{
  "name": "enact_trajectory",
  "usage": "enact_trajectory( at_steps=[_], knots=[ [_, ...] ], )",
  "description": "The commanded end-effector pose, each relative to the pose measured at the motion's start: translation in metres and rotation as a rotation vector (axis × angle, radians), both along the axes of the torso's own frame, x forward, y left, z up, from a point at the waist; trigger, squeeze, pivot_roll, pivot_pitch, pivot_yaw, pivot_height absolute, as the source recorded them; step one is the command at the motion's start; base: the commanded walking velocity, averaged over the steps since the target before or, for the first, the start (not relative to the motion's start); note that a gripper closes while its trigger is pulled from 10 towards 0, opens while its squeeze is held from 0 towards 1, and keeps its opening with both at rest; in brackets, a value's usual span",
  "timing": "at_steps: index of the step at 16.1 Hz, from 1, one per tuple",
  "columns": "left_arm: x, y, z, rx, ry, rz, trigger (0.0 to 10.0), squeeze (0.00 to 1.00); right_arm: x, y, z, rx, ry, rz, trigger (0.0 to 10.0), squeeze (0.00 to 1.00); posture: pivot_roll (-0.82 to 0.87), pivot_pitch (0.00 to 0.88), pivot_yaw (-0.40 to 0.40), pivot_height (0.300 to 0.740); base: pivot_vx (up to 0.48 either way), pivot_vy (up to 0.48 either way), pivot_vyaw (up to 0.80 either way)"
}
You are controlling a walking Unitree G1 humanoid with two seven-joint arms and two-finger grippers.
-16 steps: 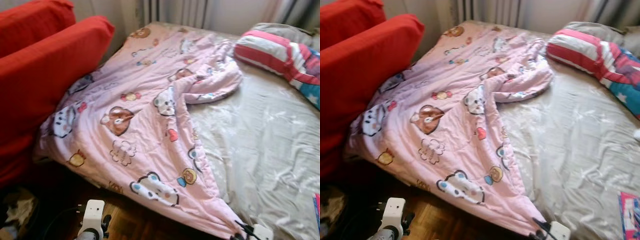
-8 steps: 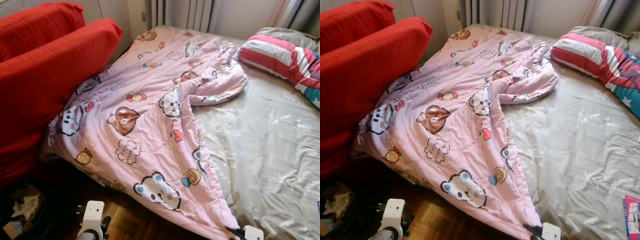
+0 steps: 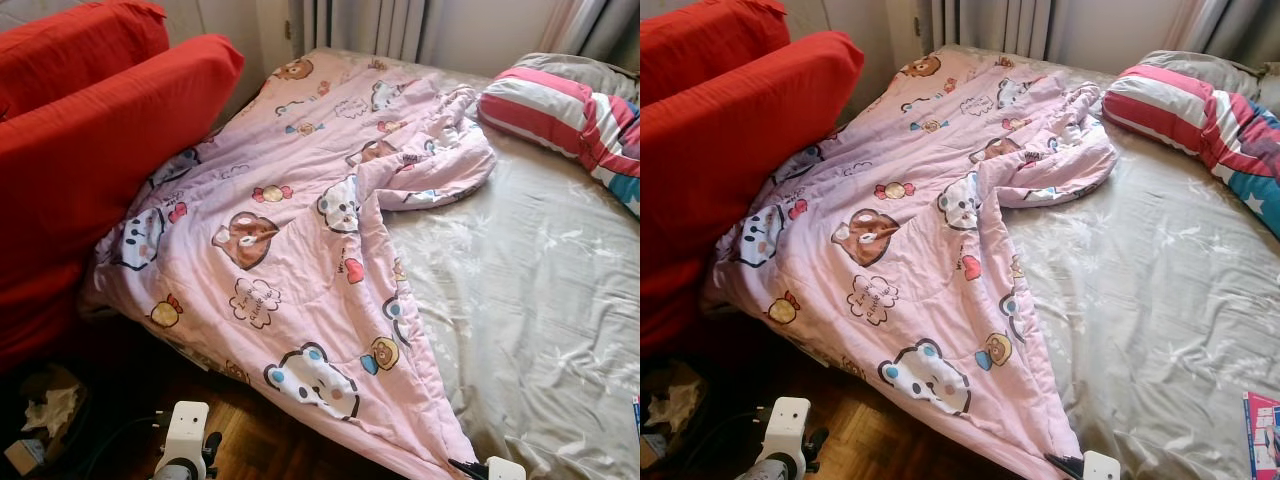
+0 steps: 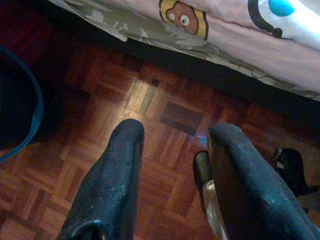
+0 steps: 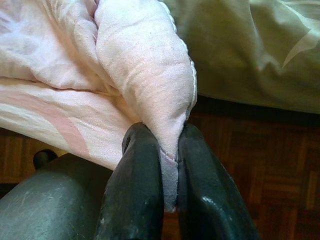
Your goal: Clean up the room
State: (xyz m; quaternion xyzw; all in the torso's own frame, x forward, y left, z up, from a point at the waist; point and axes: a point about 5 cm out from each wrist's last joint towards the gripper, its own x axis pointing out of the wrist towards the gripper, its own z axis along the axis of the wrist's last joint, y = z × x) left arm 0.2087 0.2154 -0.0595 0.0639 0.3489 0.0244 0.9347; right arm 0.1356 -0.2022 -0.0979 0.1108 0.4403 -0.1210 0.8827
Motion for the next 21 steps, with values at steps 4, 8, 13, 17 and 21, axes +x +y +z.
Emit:
enact_trajectory(
  at_steps=[4,8,13,17,21],
  knots=[
    [-0.0099,0.002,-0.006,0.014,0.046,-0.007,10.0,0.0,-0.0142,-0.002,-0.0049,0.004,0.052,-0.014,10.0,0.0,0.08,0.151,0.003,0.74,0.0,0.0,0.0],
    [-0.01,0.0015,-0.0061,0.016,0.047,-0.013,10.0,0.0,-0.0141,-0.001,-0.0052,0.008,0.055,-0.012,10.0,0.0,0.08,0.15,0.002,0.74,0.0,0.0,0.0],
    [-0.0094,0.0008,-0.0057,0.019,0.042,-0.022,10.0,0.0,-0.0142,-0.0004,-0.0053,0.01,0.055,-0.012,10.0,0.0,0.08,0.151,0.003,0.74,0.0,0.0,0.0],
    [-0.0093,0.0004,-0.0057,0.021,0.042,-0.028,10.0,0.0,-0.0145,-0.0001,-0.0054,0.012,0.054,-0.011,10.0,0.0,0.08,0.152,0.003,0.74,0.0,-0.248,0.0],
    [-0.0091,0.0004,-0.0055,0.024,0.041,-0.031,10.0,0.0,-0.0141,0.0006,-0.0052,0.014,0.048,-0.012,10.0,0.0,0.08,0.152,0.005,0.74,0.0,-0.412,0.0]
  ],
)
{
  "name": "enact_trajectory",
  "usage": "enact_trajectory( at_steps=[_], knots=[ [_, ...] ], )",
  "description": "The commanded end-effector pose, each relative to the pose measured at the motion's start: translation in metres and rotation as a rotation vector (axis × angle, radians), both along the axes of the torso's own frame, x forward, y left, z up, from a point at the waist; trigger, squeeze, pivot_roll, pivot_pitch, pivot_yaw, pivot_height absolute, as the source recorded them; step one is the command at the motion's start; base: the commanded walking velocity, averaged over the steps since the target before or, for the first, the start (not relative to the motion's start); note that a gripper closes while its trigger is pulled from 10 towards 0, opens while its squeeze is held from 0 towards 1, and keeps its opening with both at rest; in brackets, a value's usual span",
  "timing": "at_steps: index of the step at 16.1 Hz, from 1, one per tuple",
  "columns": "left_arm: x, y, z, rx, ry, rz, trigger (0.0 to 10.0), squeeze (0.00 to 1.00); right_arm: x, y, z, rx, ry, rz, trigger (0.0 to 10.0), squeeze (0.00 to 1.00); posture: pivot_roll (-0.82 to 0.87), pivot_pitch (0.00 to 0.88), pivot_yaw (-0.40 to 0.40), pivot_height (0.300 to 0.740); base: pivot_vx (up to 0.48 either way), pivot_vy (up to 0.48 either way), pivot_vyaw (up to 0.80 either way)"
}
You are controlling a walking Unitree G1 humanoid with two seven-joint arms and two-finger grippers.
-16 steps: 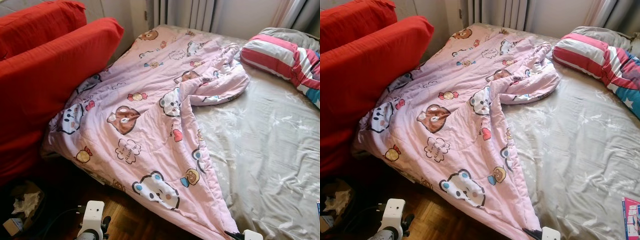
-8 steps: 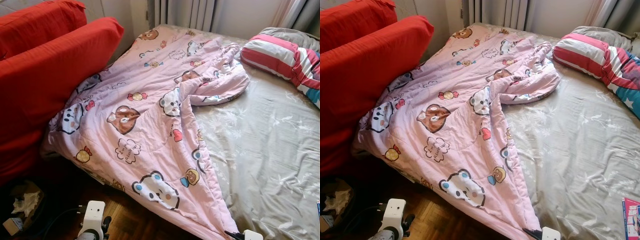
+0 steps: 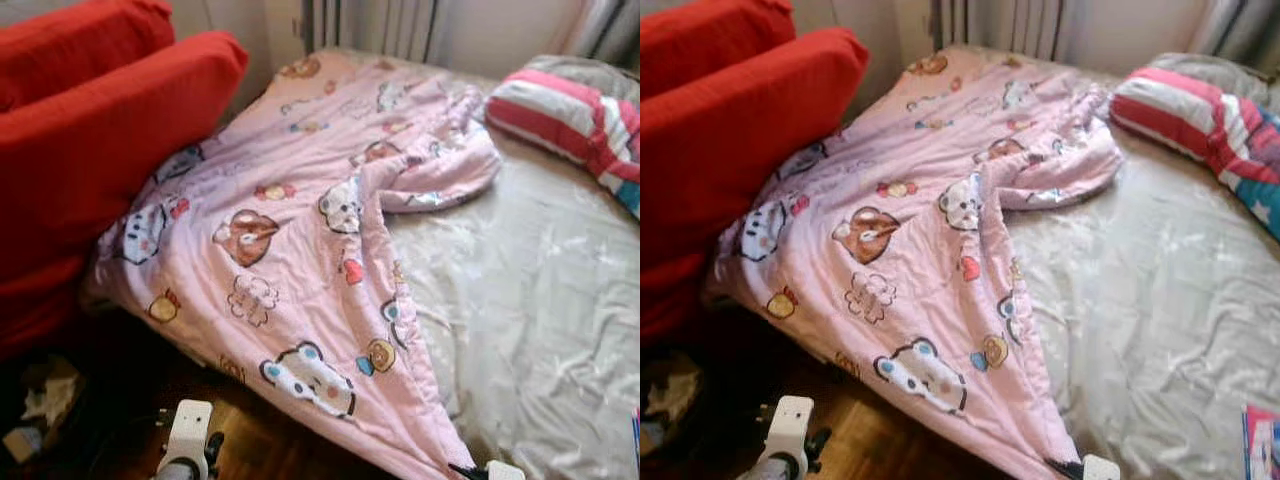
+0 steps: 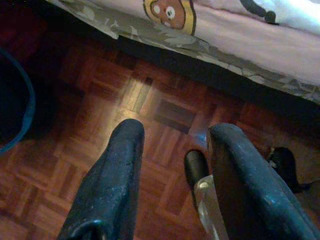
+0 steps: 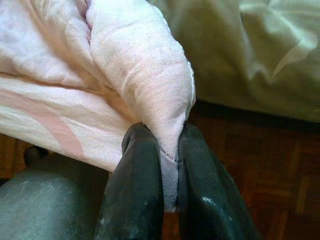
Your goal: Clean up the room
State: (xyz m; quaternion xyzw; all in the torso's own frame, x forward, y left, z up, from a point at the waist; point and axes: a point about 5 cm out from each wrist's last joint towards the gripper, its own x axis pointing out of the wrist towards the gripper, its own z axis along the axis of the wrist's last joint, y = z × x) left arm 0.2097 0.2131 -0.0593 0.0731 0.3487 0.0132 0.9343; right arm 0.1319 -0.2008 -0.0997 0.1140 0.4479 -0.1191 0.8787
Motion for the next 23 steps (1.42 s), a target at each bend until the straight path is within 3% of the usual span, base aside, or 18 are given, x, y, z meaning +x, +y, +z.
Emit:
enact_trajectory(
  at_steps=[1,10,12,15,19,20,23],
  knots=[
    [-0.01,0.003,-0.006,0.014,0.038,-0.003,10.0,0.0,-0.01,-0.001,-0.003,0.004,0.029,-0.014,10.0,0.0,0.08,0.152,0.005,0.74,0.0,-0.435,0.0],
    [-0.01,0.004,-0.005,0.014,0.038,-0.004,10.0,0.0,-0.009,0.002,-0.003,0.007,0.02,-0.01,10.0,0.0,0.08,0.152,0.007,0.74,0.0,-0.41,0.0],
    [-0.009,0.004,-0.005,0.013,0.037,-0.002,10.0,0.0,-0.017,0.0,-0.006,-0.003,0.048,-0.02,10.0,0.0,0.08,0.152,0.008,0.74,0.0,-0.142,0.0],
    [-0.009,0.003,-0.005,0.008,0.034,0.002,10.0,0.0,-0.046,-0.002,-0.014,-0.028,0.189,-0.077,10.0,0.0,0.08,0.153,0.006,0.74,0.0,0.0,0.0],
    [-0.009,0.003,-0.005,0.006,0.036,0.0,10.0,0.0,-0.059,0.01,-0.019,0.023,0.242,0.078,10.0,0.0,0.07,0.154,0.006,0.74,0.0,0.0,0.0],
    [-0.008,0.002,-0.005,0.006,0.038,-0.003,10.0,0.0,-0.066,0.023,-0.021,0.058,0.303,0.276,10.0,0.0,0.07,0.152,0.004,0.74,0.0,0.0,0.0],
    [-0.008,0.001,-0.005,0.005,0.038,-0.002,10.0,0.0,-0.065,0.029,-0.022,0.06,0.316,0.362,10.0,0.0,0.07,0.15,0.003,0.74,0.0,0.0,0.0]
  ],
)
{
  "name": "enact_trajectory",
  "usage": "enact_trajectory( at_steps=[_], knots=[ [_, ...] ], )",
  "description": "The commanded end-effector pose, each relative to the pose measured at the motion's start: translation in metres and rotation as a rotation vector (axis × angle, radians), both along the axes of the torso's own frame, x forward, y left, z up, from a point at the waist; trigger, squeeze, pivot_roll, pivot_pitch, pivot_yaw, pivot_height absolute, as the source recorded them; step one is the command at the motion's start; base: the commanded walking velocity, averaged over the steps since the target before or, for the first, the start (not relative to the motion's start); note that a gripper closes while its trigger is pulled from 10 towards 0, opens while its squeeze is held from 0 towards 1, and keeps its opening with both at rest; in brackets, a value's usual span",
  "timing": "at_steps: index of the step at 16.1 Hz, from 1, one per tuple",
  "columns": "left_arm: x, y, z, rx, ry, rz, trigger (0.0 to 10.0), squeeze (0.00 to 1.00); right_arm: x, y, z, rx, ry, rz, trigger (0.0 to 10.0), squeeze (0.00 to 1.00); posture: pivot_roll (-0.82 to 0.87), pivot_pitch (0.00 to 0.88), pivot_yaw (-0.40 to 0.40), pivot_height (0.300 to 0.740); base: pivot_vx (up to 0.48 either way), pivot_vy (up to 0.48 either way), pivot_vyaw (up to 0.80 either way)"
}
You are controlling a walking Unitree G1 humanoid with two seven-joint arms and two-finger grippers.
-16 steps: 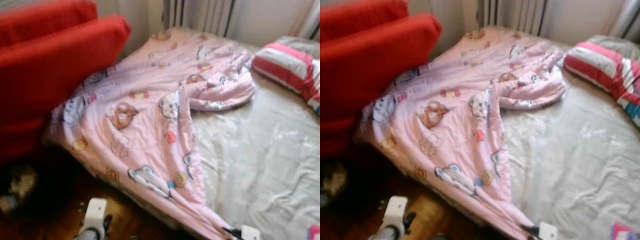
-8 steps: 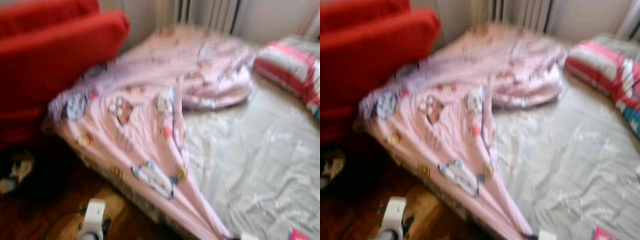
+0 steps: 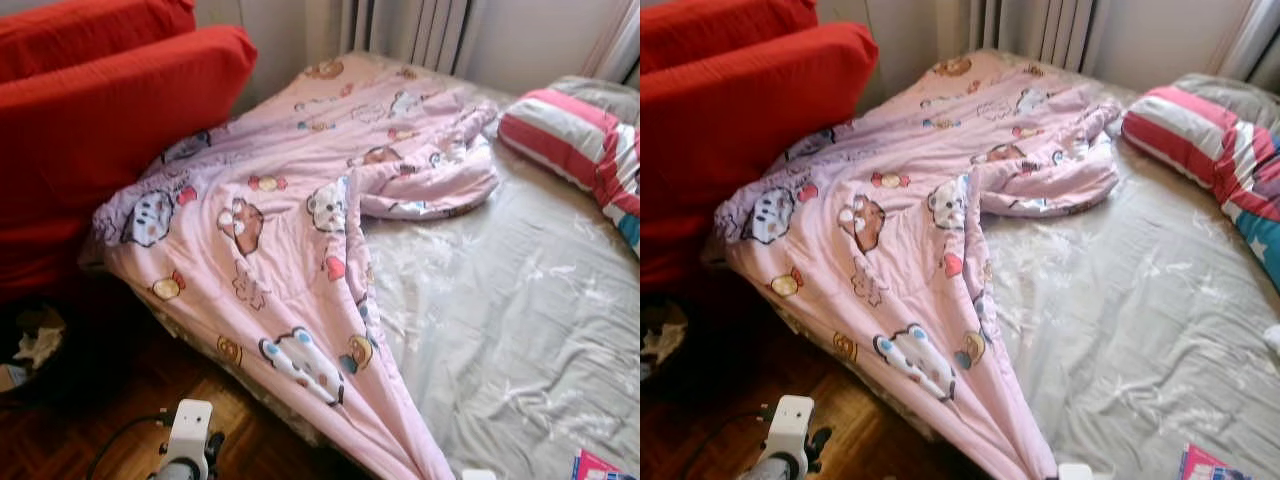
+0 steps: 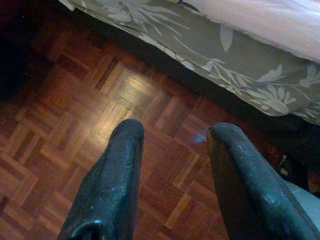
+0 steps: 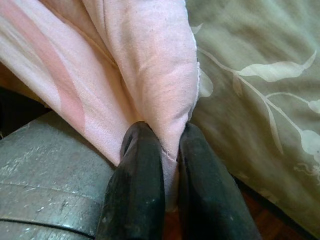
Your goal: Clean up the room
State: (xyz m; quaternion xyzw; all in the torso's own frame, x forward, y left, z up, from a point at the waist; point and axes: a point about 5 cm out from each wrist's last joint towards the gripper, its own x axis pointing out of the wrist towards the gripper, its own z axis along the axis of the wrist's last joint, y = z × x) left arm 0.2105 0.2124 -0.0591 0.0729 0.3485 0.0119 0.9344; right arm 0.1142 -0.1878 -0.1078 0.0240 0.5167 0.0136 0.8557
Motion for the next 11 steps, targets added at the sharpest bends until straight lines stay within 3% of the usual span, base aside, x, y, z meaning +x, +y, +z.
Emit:
enact_trajectory(
  at_steps=[1,2,6,11],
  knots=[
    [-0.008,0.002,-0.005,0.006,0.038,0.002,10.0,0.0,-0.044,0.017,-0.013,0.055,0.174,0.03,10.0,0.0,0.07,0.151,0.004,0.74,0.0,0.0,0.0],
    [-0.008,0.002,-0.005,0.006,0.038,0.002,10.0,0.0,-0.03,0.016,-0.009,0.053,0.086,-0.011,10.0,0.0,0.07,0.152,0.005,0.74,0.0,0.0,0.0],
    [-0.009,0.003,-0.005,0.01,0.04,0.001,10.0,0.0,-0.004,0.002,0.0,0.026,-0.058,-0.152,10.0,0.0,0.07,0.145,0.006,0.74,0.0,0.0,0.0],
    [-0.011,0.002,-0.007,0.011,0.049,-0.005,10.0,0.0,0.013,-0.003,0.007,0.045,-0.146,-0.22,10.0,0.0,0.07,0.131,0.003,0.74,0.0,0.0,0.0]
  ],
)
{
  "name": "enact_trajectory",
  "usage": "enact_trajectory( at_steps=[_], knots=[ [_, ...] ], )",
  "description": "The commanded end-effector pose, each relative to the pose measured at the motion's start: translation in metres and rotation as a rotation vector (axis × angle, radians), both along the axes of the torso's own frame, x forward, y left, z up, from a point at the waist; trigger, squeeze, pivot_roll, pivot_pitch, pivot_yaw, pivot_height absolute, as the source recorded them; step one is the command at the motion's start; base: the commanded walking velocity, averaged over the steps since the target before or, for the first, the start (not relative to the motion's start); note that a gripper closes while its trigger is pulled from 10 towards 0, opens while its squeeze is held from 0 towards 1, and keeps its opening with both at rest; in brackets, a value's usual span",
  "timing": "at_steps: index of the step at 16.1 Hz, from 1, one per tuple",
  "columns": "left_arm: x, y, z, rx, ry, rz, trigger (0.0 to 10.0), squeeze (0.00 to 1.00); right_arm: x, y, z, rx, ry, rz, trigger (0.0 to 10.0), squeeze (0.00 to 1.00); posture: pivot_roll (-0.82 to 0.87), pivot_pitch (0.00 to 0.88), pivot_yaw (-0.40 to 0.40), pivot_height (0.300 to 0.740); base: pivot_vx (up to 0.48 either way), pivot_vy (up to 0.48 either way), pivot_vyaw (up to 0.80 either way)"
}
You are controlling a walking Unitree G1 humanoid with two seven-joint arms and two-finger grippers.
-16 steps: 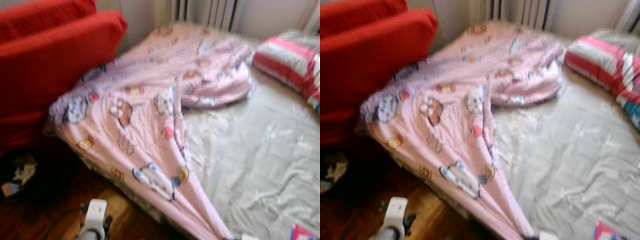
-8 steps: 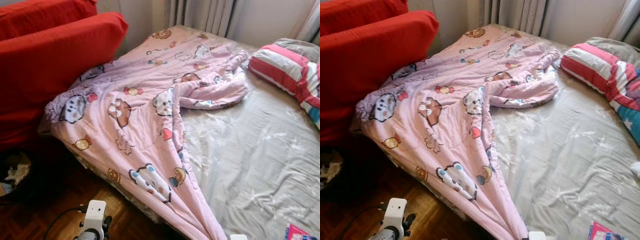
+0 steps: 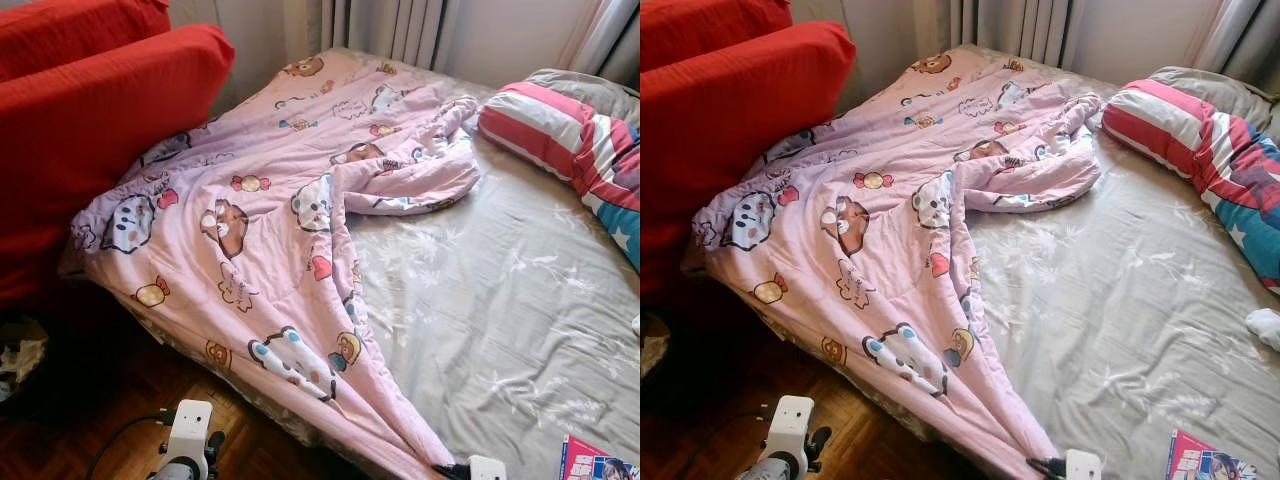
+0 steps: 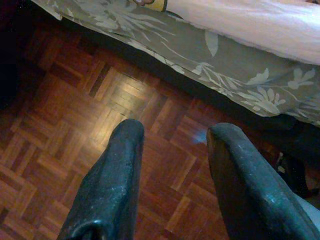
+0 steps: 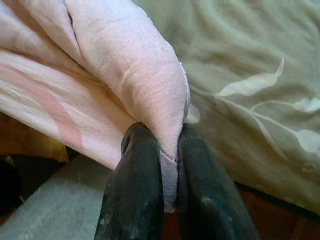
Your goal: Clean up the room
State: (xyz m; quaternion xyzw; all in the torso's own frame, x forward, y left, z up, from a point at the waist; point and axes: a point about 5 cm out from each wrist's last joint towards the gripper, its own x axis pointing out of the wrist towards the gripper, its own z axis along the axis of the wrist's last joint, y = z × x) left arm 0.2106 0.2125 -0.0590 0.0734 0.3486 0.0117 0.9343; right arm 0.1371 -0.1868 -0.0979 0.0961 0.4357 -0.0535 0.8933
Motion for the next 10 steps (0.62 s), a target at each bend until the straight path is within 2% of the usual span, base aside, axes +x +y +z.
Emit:
enact_trajectory(
  at_steps=[1,7,8,9,10],
  knots=[
    [-0.012,0.002,-0.007,0.01,0.051,-0.006,10.0,0.0,-0.009,-0.002,-0.003,0.002,0.018,-0.031,10.0,0.0,0.07,0.13,0.002,0.74,0.0,0.0,0.0],
    [-0.014,0.002,-0.009,0.013,0.063,-0.008,10.0,0.0,-0.012,0.0,-0.005,0.004,0.045,0.007,10.0,0.0,0.07,0.126,-0.001,0.74,0.0,0.0,0.0],
    [-0.014,0.002,-0.009,0.014,0.064,-0.008,10.0,0.0,-0.018,0.002,-0.008,0.0,0.095,0.047,10.0,0.0,0.07,0.131,-0.002,0.74,0.0,0.0,0.0],
    [-0.014,0.001,-0.009,0.012,0.063,-0.006,10.0,0.0,-0.038,0.004,-0.015,0.002,0.23,0.127,10.0,0.0,0.07,0.138,-0.004,0.74,0.0,0.0,0.0],
    [-0.014,0.001,-0.009,0.011,0.063,-0.005,10.0,0.0,-0.044,0.005,-0.017,0.027,0.243,0.133,10.0,0.0,0.07,0.14,-0.005,0.74,0.0,0.0,0.0]
  ],
)
